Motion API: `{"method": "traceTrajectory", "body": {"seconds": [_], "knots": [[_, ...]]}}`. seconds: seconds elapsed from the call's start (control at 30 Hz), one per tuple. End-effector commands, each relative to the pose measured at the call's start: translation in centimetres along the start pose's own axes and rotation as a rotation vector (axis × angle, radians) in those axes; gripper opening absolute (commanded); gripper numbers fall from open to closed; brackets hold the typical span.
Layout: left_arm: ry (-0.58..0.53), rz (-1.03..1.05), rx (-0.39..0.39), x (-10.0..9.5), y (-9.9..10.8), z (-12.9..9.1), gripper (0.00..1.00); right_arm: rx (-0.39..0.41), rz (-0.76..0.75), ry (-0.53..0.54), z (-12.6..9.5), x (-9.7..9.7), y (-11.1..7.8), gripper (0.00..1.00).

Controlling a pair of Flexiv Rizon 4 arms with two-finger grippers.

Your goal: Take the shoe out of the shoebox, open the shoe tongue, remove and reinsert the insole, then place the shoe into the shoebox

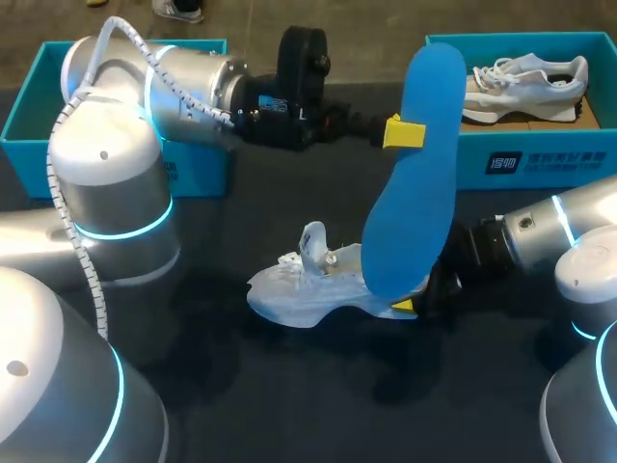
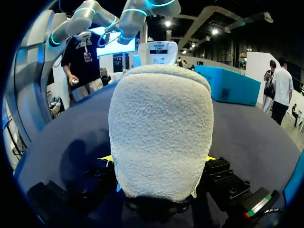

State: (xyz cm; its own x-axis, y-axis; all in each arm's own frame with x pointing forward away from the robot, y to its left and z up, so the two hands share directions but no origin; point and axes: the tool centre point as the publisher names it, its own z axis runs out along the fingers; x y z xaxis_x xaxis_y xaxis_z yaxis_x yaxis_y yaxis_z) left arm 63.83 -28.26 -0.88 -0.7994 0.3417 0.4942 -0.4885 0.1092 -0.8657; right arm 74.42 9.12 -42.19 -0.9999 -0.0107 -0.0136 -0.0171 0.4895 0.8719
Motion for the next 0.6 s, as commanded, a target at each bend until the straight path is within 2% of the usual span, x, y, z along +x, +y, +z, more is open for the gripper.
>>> {"method": "traceTrajectory", "body": {"seconds": [0.03,0.17,0.3,0.4,0.6], "knots": [[0.000,0.000,0.002,0.0,0.1,0.1,0.00,0.003,0.001,-0.001,0.2,0.0,0.0,0.00],[0.005,-0.092,0.061,0.4,0.4,0.6,0.00,0.003,0.001,-0.001,0.2,0.0,0.0,0.00],[0.005,-0.202,0.171,2.0,0.3,1.0,0.00,0.003,0.001,-0.001,0.2,0.0,0.0,0.00],[-0.003,-0.231,0.202,3.1,0.1,1.2,0.00,0.003,0.001,-0.001,0.2,0.0,0.0,0.00],[-0.019,-0.239,0.216,4.9,-0.2,0.7,0.00,0.003,0.001,-0.001,0.2,0.0,0.0,0.00]]}}
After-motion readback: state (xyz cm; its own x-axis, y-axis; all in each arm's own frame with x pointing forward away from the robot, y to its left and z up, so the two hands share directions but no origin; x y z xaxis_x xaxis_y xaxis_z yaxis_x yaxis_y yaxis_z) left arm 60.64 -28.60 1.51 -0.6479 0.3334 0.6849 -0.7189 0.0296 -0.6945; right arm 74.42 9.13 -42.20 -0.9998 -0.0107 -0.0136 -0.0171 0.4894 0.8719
